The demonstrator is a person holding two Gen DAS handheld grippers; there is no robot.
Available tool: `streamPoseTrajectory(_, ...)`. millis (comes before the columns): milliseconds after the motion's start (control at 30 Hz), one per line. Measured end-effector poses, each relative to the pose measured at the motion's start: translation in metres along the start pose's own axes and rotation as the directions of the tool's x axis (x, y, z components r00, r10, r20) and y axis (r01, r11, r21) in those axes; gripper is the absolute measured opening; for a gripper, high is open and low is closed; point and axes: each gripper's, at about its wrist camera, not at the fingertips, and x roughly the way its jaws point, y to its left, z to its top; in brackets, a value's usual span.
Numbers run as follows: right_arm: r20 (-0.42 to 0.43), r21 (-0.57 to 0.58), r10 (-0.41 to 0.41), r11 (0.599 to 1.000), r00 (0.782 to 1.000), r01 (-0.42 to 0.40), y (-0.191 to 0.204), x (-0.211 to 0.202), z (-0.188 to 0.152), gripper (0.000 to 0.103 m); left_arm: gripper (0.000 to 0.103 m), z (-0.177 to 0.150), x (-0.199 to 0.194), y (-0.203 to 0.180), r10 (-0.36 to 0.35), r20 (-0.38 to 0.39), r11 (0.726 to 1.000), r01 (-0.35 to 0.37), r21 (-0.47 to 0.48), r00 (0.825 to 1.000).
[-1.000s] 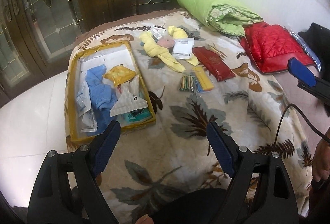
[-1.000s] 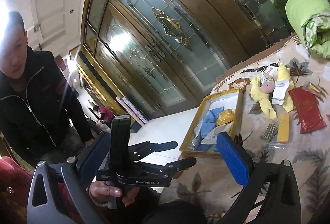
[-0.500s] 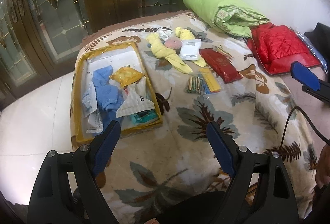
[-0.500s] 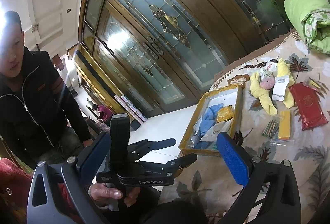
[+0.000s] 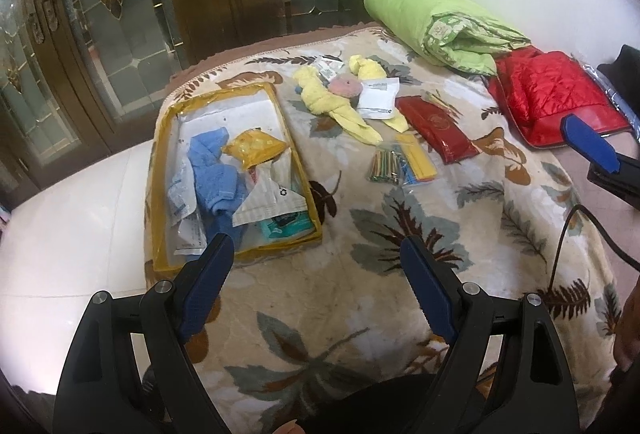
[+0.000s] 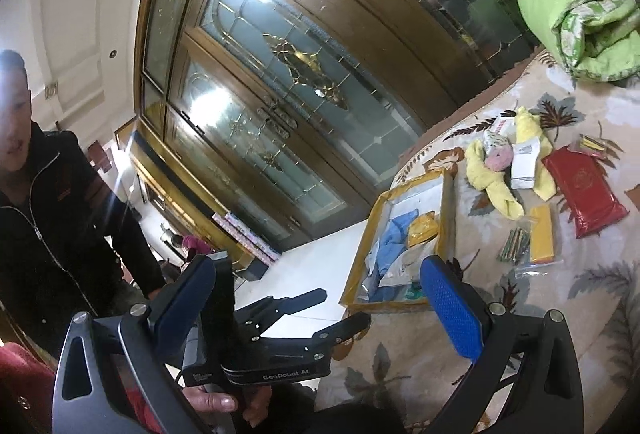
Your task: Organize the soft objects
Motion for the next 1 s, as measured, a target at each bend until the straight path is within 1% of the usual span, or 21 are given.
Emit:
streamPoseTrajectory(100,0.002,0.005,0.002,1.0,1.0,-0.002,0.0,-0.001,0.0,0.103,0.086,-0.001,0.0,0.0,0.02,0.009,1.0,-0.02,0.004,1.0)
streamPoseTrajectory(200,0.001,0.0,0.003,1.0,1.0,-0.003,0.0,-0.001,0.0,0.103,0.086,-0.001,0.0,0.0,0.017,0.009,1.0,-0.017,0.002,1.0)
streamPoseTrajectory(400,-0.006,0.002,0.002,1.0,1.0,-0.002,-0.001,0.0,-0.002,0.103,0.086,0.0,0.0,0.001,0.034,0.012,0.999,-0.034,0.011,0.999)
streamPoseTrajectory(567,-0.001,0.004,-0.001,1.0,1.0,0.001,-0.002,-0.002,-0.001,0.103,0.086,0.0,0.001,0.0,0.068,0.02,0.997,-0.069,0.024,0.997)
streamPoseTrajectory(633,0.0,0.001,-0.007,1.0,1.0,0.007,-0.003,-0.003,-0.002,0.103,0.086,-0.001,0.002,-0.001,0.066,0.018,0.998,-0.067,0.022,0.998)
streamPoseTrajectory(667,0.002,-0.005,-0.019,1.0,1.0,0.019,-0.003,-0.004,-0.002,0.103,0.086,-0.001,0.003,-0.001,0.067,0.014,0.998,-0.067,0.022,0.998)
streamPoseTrajectory(700,0.006,-0.016,-0.048,0.999,0.999,0.048,-0.003,-0.005,-0.001,0.103,0.086,-0.001,0.005,-0.001,0.068,0.006,0.997,-0.068,0.022,0.998)
streamPoseTrajectory(733,0.009,-0.027,-0.073,0.997,0.997,0.073,-0.004,-0.007,-0.001,0.103,0.086,0.0,0.008,0.0,0.057,-0.006,0.998,-0.056,0.013,0.998)
streamPoseTrajectory(767,0.012,-0.047,-0.12,0.992,0.993,0.12,-0.006,-0.009,0.001,0.103,0.086,0.001,0.011,0.003,0.025,-0.025,1.0,-0.025,-0.005,0.999)
streamPoseTrajectory(800,0.012,-0.066,-0.176,0.982,0.984,0.176,-0.008,-0.01,0.002,0.103,0.086,0.004,0.014,0.006,-0.018,-0.047,0.999,0.017,-0.035,0.999)
streamPoseTrajectory(833,0.009,-0.081,-0.243,0.967,0.97,0.243,-0.013,-0.011,0.004,0.103,0.086,0.008,0.018,0.01,-0.06,-0.065,0.996,0.055,-0.072,0.996)
streamPoseTrajectory(867,0.004,-0.09,-0.315,0.945,0.949,0.314,-0.018,-0.012,0.006,0.103,0.086,0.011,0.021,0.011,-0.087,-0.075,0.993,0.08,-0.091,0.993)
streamPoseTrajectory(900,0.0,-0.094,-0.382,0.92,0.924,0.38,-0.025,-0.013,0.006,0.103,0.086,0.016,0.027,0.013,-0.132,-0.09,0.986,0.121,-0.118,0.987)
streamPoseTrajectory(933,-0.005,-0.095,-0.436,0.896,0.9,0.434,-0.033,-0.014,0.006,0.103,0.086,0.021,0.033,0.015,-0.168,-0.106,0.978,0.152,-0.145,0.98)
streamPoseTrajectory(1000,-0.031,-0.098,-0.524,0.849,0.851,0.52,-0.049,-0.014,0.004,0.103,0.086,0.03,0.046,0.014,-0.203,-0.135,0.968,0.178,-0.177,0.97)
